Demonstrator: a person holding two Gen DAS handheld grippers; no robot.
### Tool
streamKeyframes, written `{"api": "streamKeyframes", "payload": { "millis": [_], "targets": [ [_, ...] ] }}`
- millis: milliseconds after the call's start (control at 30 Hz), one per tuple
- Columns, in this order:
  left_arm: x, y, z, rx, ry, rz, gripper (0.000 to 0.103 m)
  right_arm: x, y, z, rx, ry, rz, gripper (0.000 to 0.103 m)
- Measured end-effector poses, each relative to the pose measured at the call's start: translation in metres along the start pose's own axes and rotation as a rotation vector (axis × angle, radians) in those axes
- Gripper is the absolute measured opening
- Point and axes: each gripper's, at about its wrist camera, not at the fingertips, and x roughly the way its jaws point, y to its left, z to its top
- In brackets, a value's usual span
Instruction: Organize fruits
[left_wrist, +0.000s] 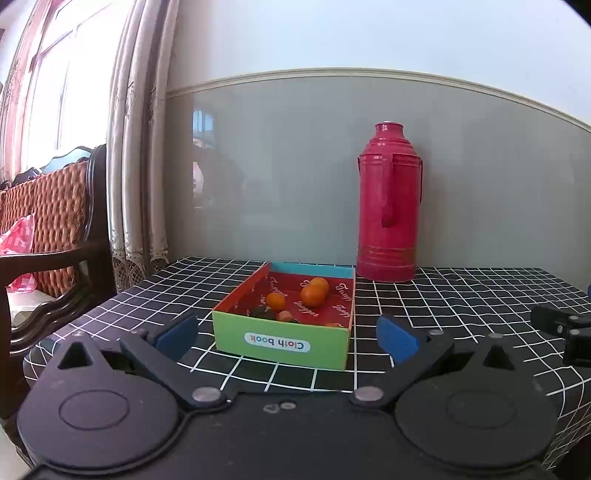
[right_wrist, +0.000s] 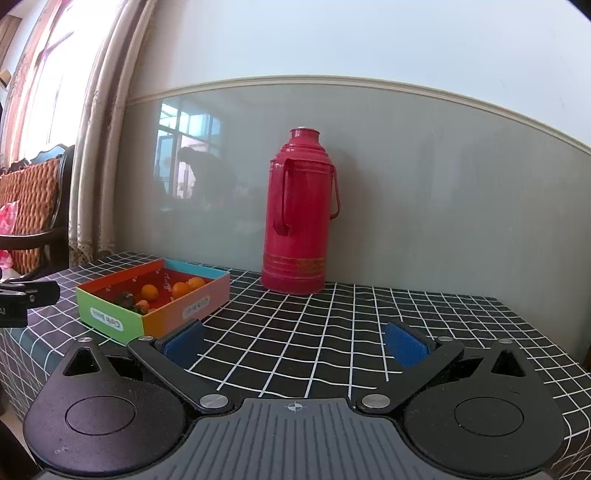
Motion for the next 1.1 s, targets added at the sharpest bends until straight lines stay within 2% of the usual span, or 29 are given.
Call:
{"api": "streamKeyframes", "payload": {
  "millis": [1100],
  "targets": [
    [0.0005, 0.0035, 0.0004, 0.008, 0.008, -0.008, 0.097, 0.0012, 0.0013, 0.0006, 0.001, 0.002, -0.001, 0.103]
  ]
}}
